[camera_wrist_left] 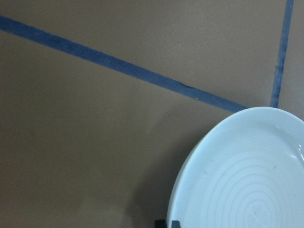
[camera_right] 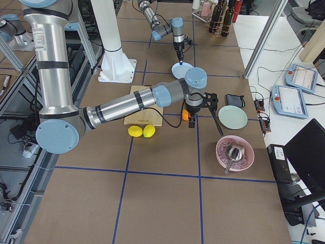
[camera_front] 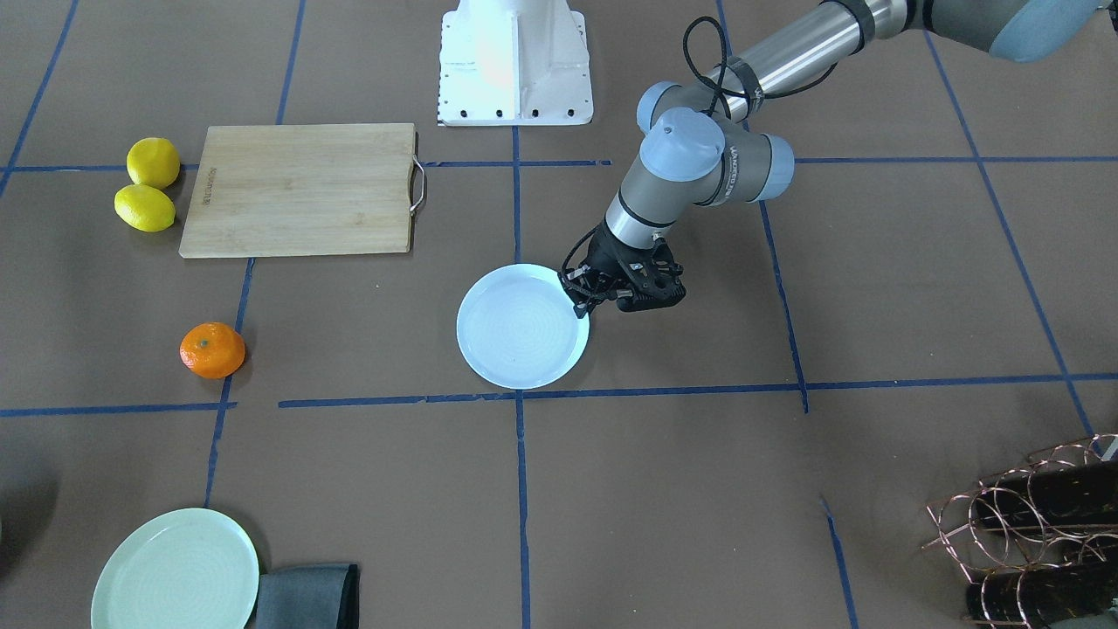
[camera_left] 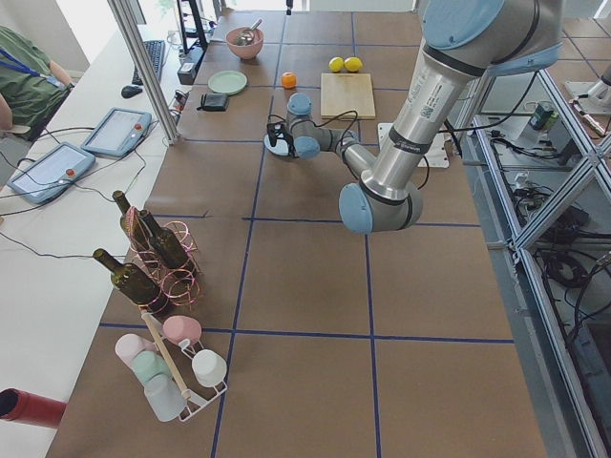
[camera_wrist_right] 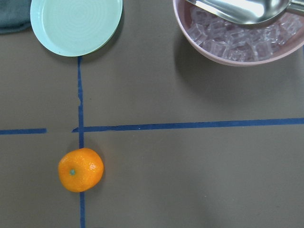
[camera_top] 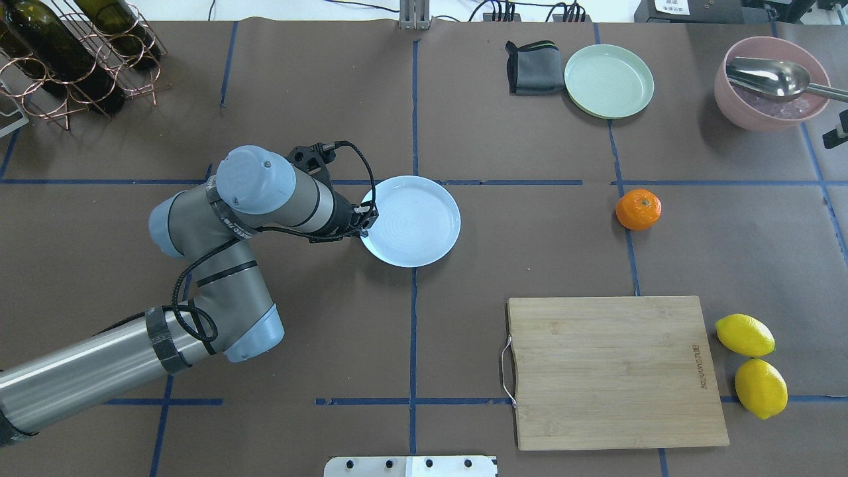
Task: Pick orange to plate
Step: 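Slide the light blue plate with the left gripper toward the table center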
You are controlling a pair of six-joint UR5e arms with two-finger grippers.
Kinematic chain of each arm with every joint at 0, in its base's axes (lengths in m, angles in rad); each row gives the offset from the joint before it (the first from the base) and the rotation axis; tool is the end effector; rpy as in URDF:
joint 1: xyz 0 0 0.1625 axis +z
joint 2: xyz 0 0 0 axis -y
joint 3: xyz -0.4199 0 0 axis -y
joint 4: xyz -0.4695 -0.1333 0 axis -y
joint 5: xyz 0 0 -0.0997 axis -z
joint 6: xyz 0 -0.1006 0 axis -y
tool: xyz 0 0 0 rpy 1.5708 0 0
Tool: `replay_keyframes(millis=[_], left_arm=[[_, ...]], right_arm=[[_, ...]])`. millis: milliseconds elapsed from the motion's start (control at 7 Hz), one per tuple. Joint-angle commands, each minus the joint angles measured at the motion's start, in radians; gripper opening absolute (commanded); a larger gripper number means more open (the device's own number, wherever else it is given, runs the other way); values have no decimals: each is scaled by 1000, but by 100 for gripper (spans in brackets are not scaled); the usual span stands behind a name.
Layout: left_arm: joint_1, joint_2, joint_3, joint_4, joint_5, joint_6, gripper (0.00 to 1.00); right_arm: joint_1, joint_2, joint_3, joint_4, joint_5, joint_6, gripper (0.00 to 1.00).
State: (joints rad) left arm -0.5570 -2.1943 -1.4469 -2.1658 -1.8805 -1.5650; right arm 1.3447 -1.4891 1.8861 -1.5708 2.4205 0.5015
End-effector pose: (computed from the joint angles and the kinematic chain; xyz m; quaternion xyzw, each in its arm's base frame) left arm 0.6148 -0.5038 0.2338 0.0163 0.5305 -0.1524 0.8337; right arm -0.0748 -0.5829 0.4222 0.0241 -0.4416 0.0421 0.8959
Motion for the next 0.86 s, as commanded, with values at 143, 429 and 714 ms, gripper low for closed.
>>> replay_keyframes(millis=[143, 429, 714], left_arm=[[-1, 4, 0, -28, 1, 5, 62], [-23, 14, -15, -20, -5, 19, 100], [-108, 59, -77, 15, -98, 95, 100]], right_arm=[[-65, 52, 7, 0, -14, 107, 100], [-128, 87, 4, 0, -58, 159, 100], [-278, 160, -10, 0, -211, 282, 100]])
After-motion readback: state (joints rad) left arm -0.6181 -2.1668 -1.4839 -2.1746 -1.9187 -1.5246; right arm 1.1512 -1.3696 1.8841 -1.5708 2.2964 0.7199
